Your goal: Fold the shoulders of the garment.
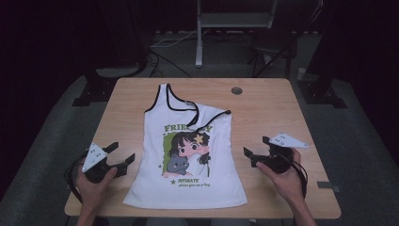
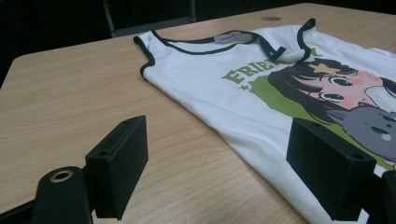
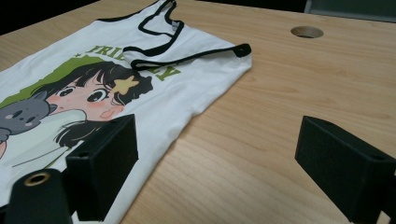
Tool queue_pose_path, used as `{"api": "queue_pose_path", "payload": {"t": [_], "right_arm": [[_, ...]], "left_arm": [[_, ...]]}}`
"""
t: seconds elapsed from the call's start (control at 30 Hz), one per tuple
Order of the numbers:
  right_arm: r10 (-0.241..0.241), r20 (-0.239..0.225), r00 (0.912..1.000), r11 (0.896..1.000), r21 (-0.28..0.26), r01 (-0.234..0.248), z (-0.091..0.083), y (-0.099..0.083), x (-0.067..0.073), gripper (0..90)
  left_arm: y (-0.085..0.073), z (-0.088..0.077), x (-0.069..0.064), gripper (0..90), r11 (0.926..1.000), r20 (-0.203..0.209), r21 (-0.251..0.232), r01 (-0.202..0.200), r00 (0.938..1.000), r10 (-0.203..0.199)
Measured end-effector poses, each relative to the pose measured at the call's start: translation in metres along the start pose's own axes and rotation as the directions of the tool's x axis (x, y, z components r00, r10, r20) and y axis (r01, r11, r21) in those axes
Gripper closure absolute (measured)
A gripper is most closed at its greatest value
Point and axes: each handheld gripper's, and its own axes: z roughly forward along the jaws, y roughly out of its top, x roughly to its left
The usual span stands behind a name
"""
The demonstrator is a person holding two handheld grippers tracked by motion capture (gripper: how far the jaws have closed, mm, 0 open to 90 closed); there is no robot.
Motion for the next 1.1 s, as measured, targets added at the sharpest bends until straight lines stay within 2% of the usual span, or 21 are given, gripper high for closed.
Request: {"api": "queue_pose_path", "payload": {"t": [0.3,0.53,0.73,0.9,0.93,0.97,1.0,1.07,1.1], "right_arm": [[0.015,0.026,0.9996,1.000,-0.010,-0.015,-0.007,-0.014,-0.003,12.5],[0.032,0.048,0.9984,0.999,-0.025,-0.031,-0.011,-0.033,-0.004,12.4],[0.038,0.050,0.9980,0.998,-0.045,-0.035,-0.013,-0.034,-0.004,10.9],[0.043,0.042,0.9982,0.997,-0.059,-0.041,-0.015,-0.035,-0.005,10.9],[0.043,0.042,0.9982,0.997,-0.059,-0.041,-0.015,-0.035,-0.005,10.9],[0.048,0.038,0.9981,0.997,-0.061,-0.046,-0.015,-0.035,-0.006,10.9],[0.050,0.037,0.9981,0.997,-0.061,-0.047,-0.016,-0.035,-0.006,10.9],[0.050,0.035,0.9981,0.997,-0.064,-0.047,-0.016,-0.035,-0.006,10.9],[0.046,0.029,0.9985,0.997,-0.066,-0.044,-0.016,-0.035,-0.006,10.9]], "left_arm": [[0.000,0.000,0.000,20.7,1.0000,-0.003,-0.003,0.003,1.0000,-0.003],[0.000,0.000,0.000,20.7,1.0000,-0.005,-0.001,0.006,1.0000,-0.006],[0.000,0.000,0.000,20.7,1.0000,-0.007,0.000,0.003,1.0000,-0.003],[0.000,-0.001,0.003,20.7,0.9992,0.000,-0.012,0.039,0.9993,-0.039],[-0.001,-0.001,0.005,20.7,0.9970,0.009,-0.034,0.070,0.9976,-0.069],[-0.001,-0.001,0.007,20.7,0.9907,0.040,-0.060,0.122,0.9920,-0.120],[0.005,0.003,0.008,20.7,0.9882,0.037,-0.056,0.143,0.9894,-0.141],[0.009,0.006,0.009,20.7,0.9907,0.020,-0.047,0.128,0.9917,-0.127],[0.018,0.015,0.012,20.7,0.9906,0.033,-0.036,0.132,0.9909,-0.131]]}}
